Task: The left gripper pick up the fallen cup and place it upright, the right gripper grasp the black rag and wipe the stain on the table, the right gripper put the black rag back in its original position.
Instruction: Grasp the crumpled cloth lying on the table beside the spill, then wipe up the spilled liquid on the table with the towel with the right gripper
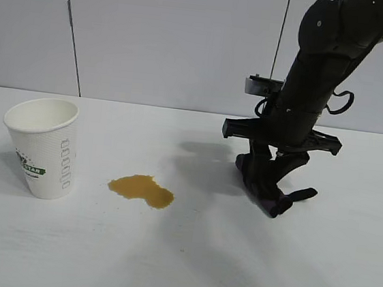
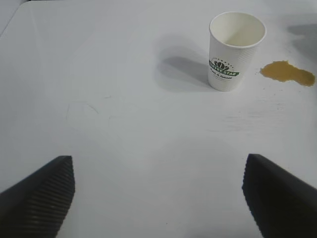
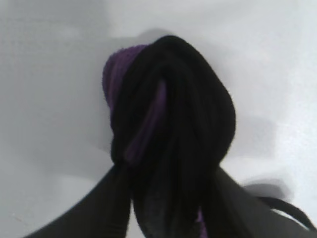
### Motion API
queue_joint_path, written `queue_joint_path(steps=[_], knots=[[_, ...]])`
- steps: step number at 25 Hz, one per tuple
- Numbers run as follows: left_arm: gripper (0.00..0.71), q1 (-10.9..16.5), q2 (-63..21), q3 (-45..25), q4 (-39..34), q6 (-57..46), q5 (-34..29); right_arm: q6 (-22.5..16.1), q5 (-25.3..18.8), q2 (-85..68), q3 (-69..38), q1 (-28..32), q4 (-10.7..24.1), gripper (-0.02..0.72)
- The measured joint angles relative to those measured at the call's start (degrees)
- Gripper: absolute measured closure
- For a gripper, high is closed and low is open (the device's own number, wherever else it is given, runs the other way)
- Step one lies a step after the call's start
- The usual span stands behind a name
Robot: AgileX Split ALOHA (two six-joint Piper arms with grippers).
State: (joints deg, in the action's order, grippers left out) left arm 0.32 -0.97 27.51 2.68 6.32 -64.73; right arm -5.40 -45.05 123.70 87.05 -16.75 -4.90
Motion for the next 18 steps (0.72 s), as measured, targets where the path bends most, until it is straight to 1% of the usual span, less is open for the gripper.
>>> queue_joint_path(steps=[2, 8, 10, 13, 18], knots=[[0.051, 0.0, 0.0, 0.0, 0.0, 0.0, 0.0, -0.11, -0.06, 0.0, 0.0, 0.0, 0.18, 0.659], [0.051, 0.0, 0.0, 0.0, 0.0, 0.0, 0.0, -0.35, -0.27, -0.05, 0.02, 0.0, 0.17, 0.67], [0.051, 0.0, 0.0, 0.0, 0.0, 0.0, 0.0, -0.35, -0.59, -0.11, 0.02, 0.0, -0.38, 0.671], [0.051, 0.0, 0.0, 0.0, 0.0, 0.0, 0.0, -0.35, -1.36, -0.58, 0.02, 0.0, -2.31, 0.671], [0.051, 0.0, 0.0, 0.0, 0.0, 0.0, 0.0, 0.97, -2.61, -1.65, 0.02, -0.06, -6.42, 0.671]])
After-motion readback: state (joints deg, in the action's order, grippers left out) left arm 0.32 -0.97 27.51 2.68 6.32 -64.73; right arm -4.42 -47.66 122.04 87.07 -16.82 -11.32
